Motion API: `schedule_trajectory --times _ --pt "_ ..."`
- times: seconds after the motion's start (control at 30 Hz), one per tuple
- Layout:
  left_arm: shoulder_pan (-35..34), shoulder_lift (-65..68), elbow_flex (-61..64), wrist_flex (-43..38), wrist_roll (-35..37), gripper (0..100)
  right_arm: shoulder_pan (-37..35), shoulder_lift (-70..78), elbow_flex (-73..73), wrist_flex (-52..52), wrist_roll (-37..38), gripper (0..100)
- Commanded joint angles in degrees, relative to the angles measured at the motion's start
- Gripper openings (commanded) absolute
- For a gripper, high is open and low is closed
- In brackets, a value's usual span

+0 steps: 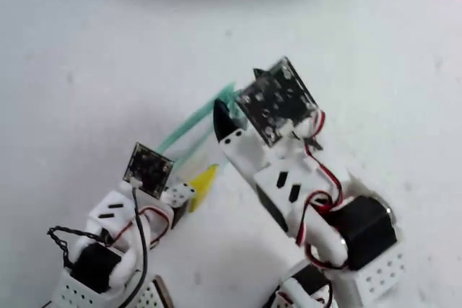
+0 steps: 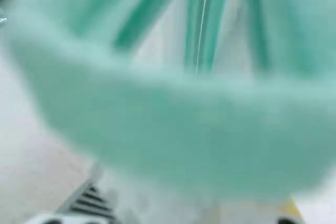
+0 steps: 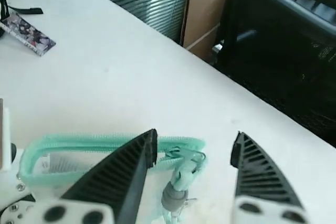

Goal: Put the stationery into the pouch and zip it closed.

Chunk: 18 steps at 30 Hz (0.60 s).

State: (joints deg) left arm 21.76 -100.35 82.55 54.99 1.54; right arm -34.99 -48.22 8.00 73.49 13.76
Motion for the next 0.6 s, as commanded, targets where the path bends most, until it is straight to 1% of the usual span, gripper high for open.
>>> schedule_trajectory --times 0.0,0.13,0.2,0.3,0.4,0.47,0.57 --pt "-0.40 -0.22 -0.53 -1.49 0.35 22 0.66 6.99 -9.76 7.52 -0.09 21.2" --pt "-0.40 -0.22 -0.53 -1.85 -0.18 12 0.92 14.20 -18.64 15.52 -0.18 21.2" --pt "-0.31 -0.22 -0.53 -1.85 -3.08 7 0.84 16.57 -22.24 18.15 -1.23 21.2" --pt "0.04 -0.22 -0.53 -1.85 -5.98 2 1.10 18.33 -27.52 20.44 -9.23 21.4" --pt "-0.31 -0.22 -0.79 -2.29 -6.24 2 1.54 18.86 -31.91 20.35 -18.37 22.2" --pt "-0.84 -0.22 -0.97 -4.04 -6.24 2 1.54 18.86 -34.02 20.44 -22.95 25.9" --pt "-4.18 -0.22 -0.79 -8.79 -6.33 2 0.31 18.95 -35.34 20.53 -27.08 32.5"
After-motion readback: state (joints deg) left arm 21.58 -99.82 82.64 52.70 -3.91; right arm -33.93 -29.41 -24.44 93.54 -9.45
